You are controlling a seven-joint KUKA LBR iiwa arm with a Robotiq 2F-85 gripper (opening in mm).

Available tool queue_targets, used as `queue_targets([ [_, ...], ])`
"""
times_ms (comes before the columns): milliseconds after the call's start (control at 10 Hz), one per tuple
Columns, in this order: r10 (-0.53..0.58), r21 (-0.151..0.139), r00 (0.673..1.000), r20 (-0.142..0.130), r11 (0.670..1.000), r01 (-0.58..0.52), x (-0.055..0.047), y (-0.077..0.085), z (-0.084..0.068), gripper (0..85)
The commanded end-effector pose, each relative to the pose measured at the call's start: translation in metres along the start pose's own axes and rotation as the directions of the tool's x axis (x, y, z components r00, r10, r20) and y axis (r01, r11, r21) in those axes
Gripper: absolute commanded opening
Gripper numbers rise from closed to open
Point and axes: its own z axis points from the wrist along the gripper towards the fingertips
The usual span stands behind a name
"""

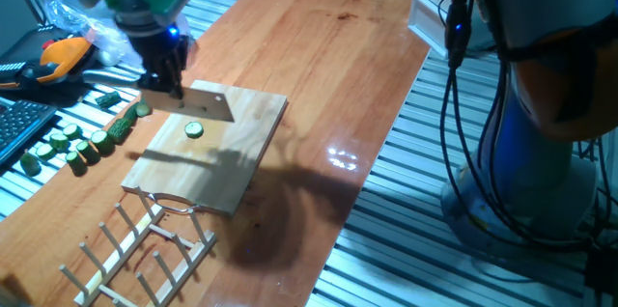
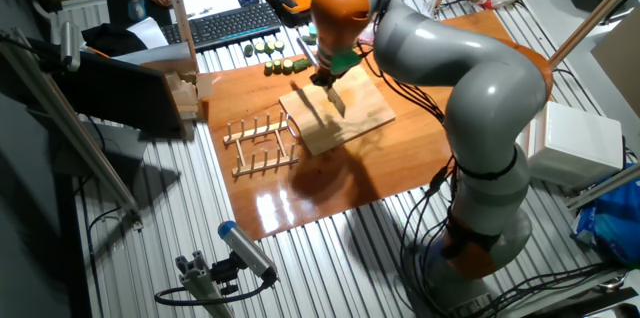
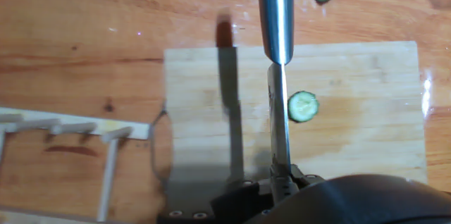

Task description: Chop the cucumber into shreds

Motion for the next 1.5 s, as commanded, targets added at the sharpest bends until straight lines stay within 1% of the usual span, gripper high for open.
queue_targets([
  [0, 0.0, 0.003, 1.0, -0.001, 1.0, 0.0, -0.002, -0.006, 0.005, 0.0],
  [100, -0.003, 0.004, 1.0, -0.001, 1.0, 0.003, -0.006, -0.007, 0.012, 0.0],
  [200, -0.002, -0.012, 1.0, 0.001, 1.0, 0.002, -0.01, -0.006, 0.022, 0.0],
  [300, -0.006, -0.007, 1.0, 0.006, 1.0, 0.007, -0.014, -0.006, 0.031, 0.0],
  [400, -0.012, 0.001, 1.0, 0.018, 1.0, 0.012, -0.016, -0.009, 0.039, 0.0],
  [500, -0.016, -0.013, 1.0, 0.023, 1.0, 0.016, -0.016, -0.011, 0.043, 0.0],
  [600, -0.001, -0.08, 1.0, -0.017, 0.997, 0.0, -0.016, -0.011, 0.043, 0.0],
  [700, 0.012, -0.116, 0.998, -0.066, 0.993, -0.02, -0.016, -0.011, 0.043, 0.0],
  [800, 0.045, -0.128, 0.994, -0.097, 0.99, -0.057, -0.016, -0.011, 0.043, 0.0],
  [900, 0.037, -0.103, 0.994, -0.107, 0.994, -0.048, -0.016, -0.011, 0.043, 0.0],
  [1000, -0.004, -0.071, 0.993, -0.122, 0.997, -0.004, -0.016, -0.011, 0.043, 0.0],
  [1100, -0.015, -0.055, 0.994, -0.107, 0.998, 0.009, -0.016, -0.011, 0.043, 0.0],
  [1200, 0.004, -0.082, 0.996, -0.084, 0.997, -0.011, -0.016, -0.011, 0.043, 0.0],
  [1300, -0.01, -0.073, 0.998, -0.064, 0.997, 0.005, -0.016, -0.011, 0.043, 0.0],
  [1400, -0.027, -0.082, 0.998, -0.054, 0.996, 0.023, -0.016, -0.011, 0.043, 0.0],
])
